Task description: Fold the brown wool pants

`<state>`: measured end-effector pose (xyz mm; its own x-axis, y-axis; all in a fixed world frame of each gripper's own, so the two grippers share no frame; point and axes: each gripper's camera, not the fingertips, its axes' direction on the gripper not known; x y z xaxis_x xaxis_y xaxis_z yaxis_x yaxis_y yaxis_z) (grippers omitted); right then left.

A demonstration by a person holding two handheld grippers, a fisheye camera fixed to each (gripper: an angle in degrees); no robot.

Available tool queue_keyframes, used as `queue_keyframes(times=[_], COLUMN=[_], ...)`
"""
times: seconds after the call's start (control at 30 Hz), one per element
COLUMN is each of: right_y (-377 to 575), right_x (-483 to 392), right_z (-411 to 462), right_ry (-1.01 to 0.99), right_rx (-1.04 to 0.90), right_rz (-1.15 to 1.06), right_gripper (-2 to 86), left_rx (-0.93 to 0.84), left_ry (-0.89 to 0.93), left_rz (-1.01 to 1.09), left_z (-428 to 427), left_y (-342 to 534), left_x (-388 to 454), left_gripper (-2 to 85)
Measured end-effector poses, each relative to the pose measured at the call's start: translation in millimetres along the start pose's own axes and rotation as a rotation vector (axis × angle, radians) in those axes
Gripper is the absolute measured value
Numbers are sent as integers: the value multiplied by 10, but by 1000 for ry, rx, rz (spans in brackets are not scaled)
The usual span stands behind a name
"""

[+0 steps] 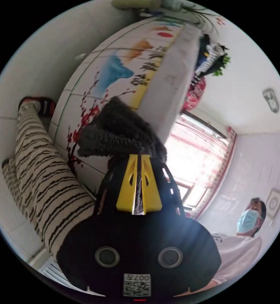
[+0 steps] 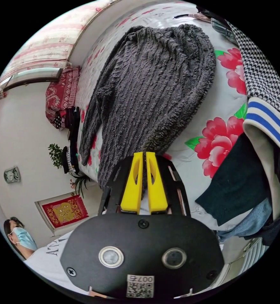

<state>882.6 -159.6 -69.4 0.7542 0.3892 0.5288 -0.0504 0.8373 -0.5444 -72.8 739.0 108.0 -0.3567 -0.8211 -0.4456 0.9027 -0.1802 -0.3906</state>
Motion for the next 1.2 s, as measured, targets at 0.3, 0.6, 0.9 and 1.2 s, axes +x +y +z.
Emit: queue_keyframes(times=[0.3,0.6,0.9,1.2], right_y=[125,518,159,-500], right_x=[-378,-397,-50,282], right_z=[-395,-375,-1279,-1583], right_ry=[-249,-142,-13,11], right_rx=[57,52,303,358], right_rz=[-78,-111,-29,112], right_gripper=[-1,19,55,73], left_rx=[-87,-193,-101,-129], left_ry=[108,-377,-324,-391], left_rz=[605,705,390,436], left_z=[135,784,572,562], left_y=[357,424,663,900], left_x=[2234,2293,1448,1589], left_gripper=[-9,-8,0,88])
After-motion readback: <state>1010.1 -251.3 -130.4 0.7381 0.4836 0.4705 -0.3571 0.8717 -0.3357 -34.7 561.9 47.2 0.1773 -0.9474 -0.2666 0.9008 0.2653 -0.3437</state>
